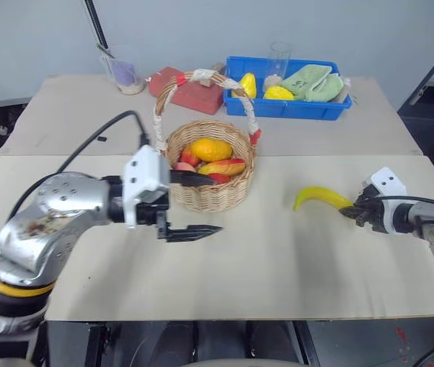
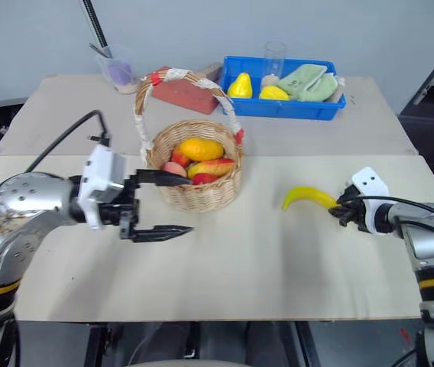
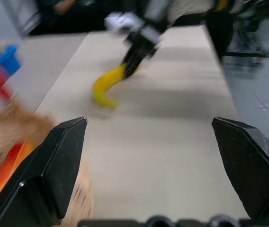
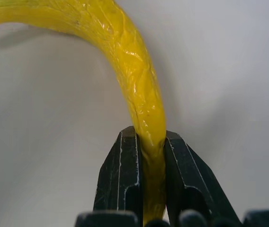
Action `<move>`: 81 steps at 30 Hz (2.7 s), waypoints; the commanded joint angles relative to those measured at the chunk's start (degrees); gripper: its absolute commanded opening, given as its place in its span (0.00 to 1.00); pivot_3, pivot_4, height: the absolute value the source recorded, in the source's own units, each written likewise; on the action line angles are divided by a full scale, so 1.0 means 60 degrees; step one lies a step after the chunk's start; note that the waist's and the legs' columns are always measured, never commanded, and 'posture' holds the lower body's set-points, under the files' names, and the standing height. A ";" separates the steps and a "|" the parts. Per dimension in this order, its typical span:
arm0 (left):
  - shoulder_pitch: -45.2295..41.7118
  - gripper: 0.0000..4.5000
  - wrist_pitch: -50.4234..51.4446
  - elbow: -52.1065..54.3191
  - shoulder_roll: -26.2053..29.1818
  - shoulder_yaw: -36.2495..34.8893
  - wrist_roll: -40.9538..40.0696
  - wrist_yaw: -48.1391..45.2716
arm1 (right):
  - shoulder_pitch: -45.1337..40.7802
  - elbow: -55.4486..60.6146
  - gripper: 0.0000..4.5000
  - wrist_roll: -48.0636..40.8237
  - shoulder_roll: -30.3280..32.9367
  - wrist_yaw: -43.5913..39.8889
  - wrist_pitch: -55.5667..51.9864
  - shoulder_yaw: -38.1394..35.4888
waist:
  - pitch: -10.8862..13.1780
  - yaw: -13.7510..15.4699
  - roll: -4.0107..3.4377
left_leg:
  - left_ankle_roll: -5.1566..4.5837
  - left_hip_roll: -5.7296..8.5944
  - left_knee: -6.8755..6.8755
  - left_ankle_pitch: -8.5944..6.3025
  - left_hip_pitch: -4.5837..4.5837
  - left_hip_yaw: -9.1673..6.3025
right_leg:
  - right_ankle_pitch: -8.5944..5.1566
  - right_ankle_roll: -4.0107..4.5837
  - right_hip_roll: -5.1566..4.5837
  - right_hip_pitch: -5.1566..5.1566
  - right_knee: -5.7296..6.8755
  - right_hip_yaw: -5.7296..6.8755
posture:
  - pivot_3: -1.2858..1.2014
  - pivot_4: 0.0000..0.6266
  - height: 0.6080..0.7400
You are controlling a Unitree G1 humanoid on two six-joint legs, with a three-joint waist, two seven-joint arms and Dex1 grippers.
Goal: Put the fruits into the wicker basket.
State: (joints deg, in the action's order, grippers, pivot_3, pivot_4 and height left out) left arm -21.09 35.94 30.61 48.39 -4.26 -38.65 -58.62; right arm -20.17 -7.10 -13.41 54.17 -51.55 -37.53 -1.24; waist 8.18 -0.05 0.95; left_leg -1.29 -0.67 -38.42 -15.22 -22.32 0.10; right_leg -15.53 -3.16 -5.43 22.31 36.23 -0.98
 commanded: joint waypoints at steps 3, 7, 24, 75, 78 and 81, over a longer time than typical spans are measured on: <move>0.1516 1.00 -0.0200 0.0553 0.0182 -0.2309 -0.0640 0.0203 | 0.0092 0.3823 0.04 -0.1626 0.0227 -0.0219 -0.1872 -0.1007 | 0.0002 -0.0089 -0.0008 | -0.0002 -0.0029 0.0002 -0.0002 0.0008 -0.0005 | -0.0002 0.0005 0.0011 -0.0002 0.0005 -0.0009 | 0.52 0.24 1.00; 0.2831 1.00 -0.0257 0.0634 0.0103 -0.3683 -0.1048 0.0169 | -0.0911 0.5604 0.04 -0.2838 -0.0923 0.0583 -0.3421 -0.0634 | 0.0002 -0.0110 -0.0008 | -0.0001 -0.0039 0.0007 -0.0004 0.0018 -0.0014 | -0.0001 0.0012 0.0018 -0.0013 0.0002 -0.0002 | 0.52 0.24 1.00; 0.3995 1.00 -0.0264 0.1285 0.0141 -0.5045 -0.1973 0.0992 | -0.4781 0.2840 0.04 -0.1937 -0.5507 0.3021 -0.2948 0.1657 | 0.0002 -0.0050 -0.0007 | 0.0022 -0.0011 0.0018 0.0005 0.0008 -0.0024 | 0.0007 0.0026 0.0000 0.0014 0.0045 0.0007 | 0.52 0.24 1.00; 0.2324 1.00 -0.0649 0.0656 0.0123 -0.3066 -0.1673 0.1476 | -0.5187 -0.1135 0.14 -0.0018 -0.6079 0.2854 0.1753 0.0796 | 0.0005 -0.0166 -0.0010 | 0.0029 -0.0019 0.0032 0.0011 0.0008 -0.0012 | 0.0003 0.0055 0.0033 0.0054 0.0132 0.0000 | 0.52 0.24 1.00; 0.2314 1.00 -0.0669 0.0658 0.0099 -0.3030 -0.1657 0.1489 | -0.5089 -0.1034 0.02 0.0097 -0.6037 0.2790 0.1895 0.0862 | 0.0005 -0.0166 -0.0010 | 0.0029 -0.0019 0.0032 0.0011 0.0008 -0.0011 | 0.0003 0.0055 0.0033 0.0054 0.0132 -0.0001 | 0.52 0.24 1.00; 0.2239 1.00 -0.0672 0.0625 0.0078 -0.2967 -0.1657 0.1501 | -0.4987 -0.0916 0.02 0.0210 -0.5950 0.2730 0.2117 0.0811 | 0.0005 -0.0159 -0.0010 | 0.0029 -0.0018 0.0032 0.0011 0.0007 -0.0011 | 0.0003 0.0055 0.0031 0.0055 0.0133 -0.0001 | 0.52 0.24 1.00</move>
State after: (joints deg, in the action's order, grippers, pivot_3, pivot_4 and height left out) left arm -6.87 33.11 33.01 48.97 -21.74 -48.56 -49.94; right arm -49.48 -15.17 -12.34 17.80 -34.88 -27.42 4.44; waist 8.21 -1.00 0.89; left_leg -1.11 -0.78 -38.22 -15.15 -22.28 0.03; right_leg -15.51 -2.83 -5.24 22.64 37.03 -0.99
